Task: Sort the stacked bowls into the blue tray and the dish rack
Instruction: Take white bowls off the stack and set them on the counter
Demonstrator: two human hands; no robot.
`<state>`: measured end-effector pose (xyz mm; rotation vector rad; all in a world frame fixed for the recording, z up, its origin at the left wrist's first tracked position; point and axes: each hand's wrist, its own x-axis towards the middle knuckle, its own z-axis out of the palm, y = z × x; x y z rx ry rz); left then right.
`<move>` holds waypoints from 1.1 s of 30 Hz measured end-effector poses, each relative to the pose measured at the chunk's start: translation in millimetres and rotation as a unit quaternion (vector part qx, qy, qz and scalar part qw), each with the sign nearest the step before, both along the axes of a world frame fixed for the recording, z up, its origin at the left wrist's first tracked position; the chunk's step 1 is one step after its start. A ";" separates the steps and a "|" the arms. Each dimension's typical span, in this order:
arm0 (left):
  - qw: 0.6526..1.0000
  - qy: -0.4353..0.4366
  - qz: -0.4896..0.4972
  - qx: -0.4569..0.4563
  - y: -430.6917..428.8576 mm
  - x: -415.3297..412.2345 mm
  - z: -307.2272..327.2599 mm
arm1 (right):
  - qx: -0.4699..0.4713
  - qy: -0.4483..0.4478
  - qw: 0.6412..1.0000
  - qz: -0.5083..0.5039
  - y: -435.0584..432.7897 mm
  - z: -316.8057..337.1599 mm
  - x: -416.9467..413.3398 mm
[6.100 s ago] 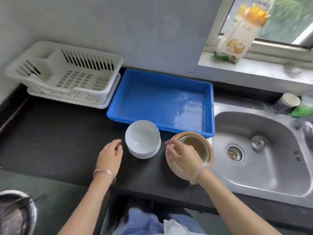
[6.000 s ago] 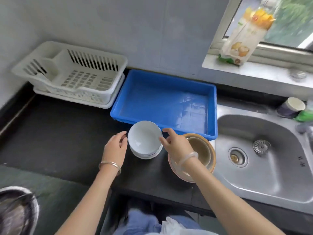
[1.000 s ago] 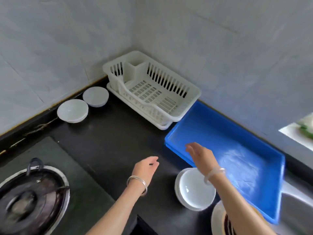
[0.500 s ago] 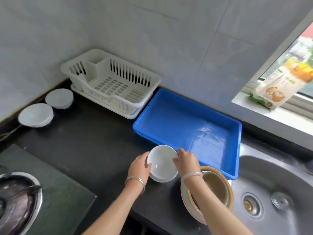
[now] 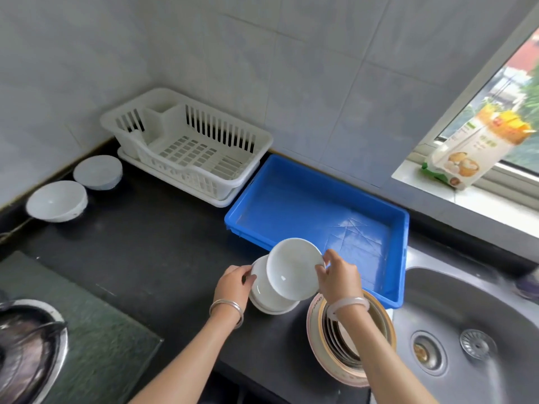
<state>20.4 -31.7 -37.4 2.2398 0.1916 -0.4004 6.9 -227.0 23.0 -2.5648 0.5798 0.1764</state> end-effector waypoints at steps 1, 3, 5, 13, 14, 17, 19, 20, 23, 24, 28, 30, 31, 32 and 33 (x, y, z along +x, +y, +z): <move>1.000 0.001 -0.003 0.008 -1.8 1.8 0.4 | 0.012 -0.006 1.000 -0.011 -3.3 2.6 -1.4; 1.000 -0.003 -0.004 0.030 -5.6 4.4 2.0 | 0.021 -0.015 0.999 -0.027 -8.3 6.6 -3.1; 0.999 -0.016 -0.002 0.051 -8.9 5.3 4.6 | 0.024 -0.021 0.999 -0.040 -12.2 9.1 -5.1; 0.994 -0.045 0.006 0.103 -23.6 9.2 21.3 | 0.062 -0.031 0.995 -0.067 -17.5 13.6 -14.8; 0.994 -0.043 0.003 0.097 -23.4 10.8 23.1 | 0.062 -0.032 0.995 -0.069 -18.7 14.1 -15.4; 0.996 -0.042 0.008 0.073 -19.2 16.4 26.9 | 0.077 -0.041 0.993 -0.075 -20.7 19.2 -15.0; 0.997 -0.046 0.018 0.061 -13.0 21.1 30.0 | 0.091 -0.054 0.992 -0.073 -20.7 24.8 -13.0; 0.997 -0.048 0.027 0.055 -8.6 24.2 32.1 | 0.100 -0.063 0.990 -0.071 -20.4 28.0 -11.3; 0.997 -0.044 0.062 0.033 11.6 35.4 39.0 | 0.123 -0.084 0.987 -0.060 -15.7 37.8 -0.9; 0.996 -0.044 0.074 0.028 20.5 39.1 41.2 | 0.132 -0.087 0.986 -0.055 -12.7 40.7 3.7; 0.989 -0.038 0.143 0.005 60.9 52.2 45.8 | 0.151 -0.092 0.984 -0.019 10.8 44.8 28.9; 0.982 -0.033 0.185 -0.011 83.6 55.2 44.5 | 0.154 -0.086 0.984 0.007 28.9 42.1 44.0; 0.978 -0.031 0.205 -0.019 95.5 55.5 42.8 | 0.157 -0.080 0.984 0.018 39.0 39.6 51.9; 0.974 -0.029 0.224 -0.027 107.6 55.6 40.7 | 0.159 -0.072 0.984 0.028 49.5 36.8 60.2; 0.968 -0.026 0.245 -0.035 120.0 55.5 38.4 | 0.163 -0.062 0.984 0.038 60.7 33.4 68.7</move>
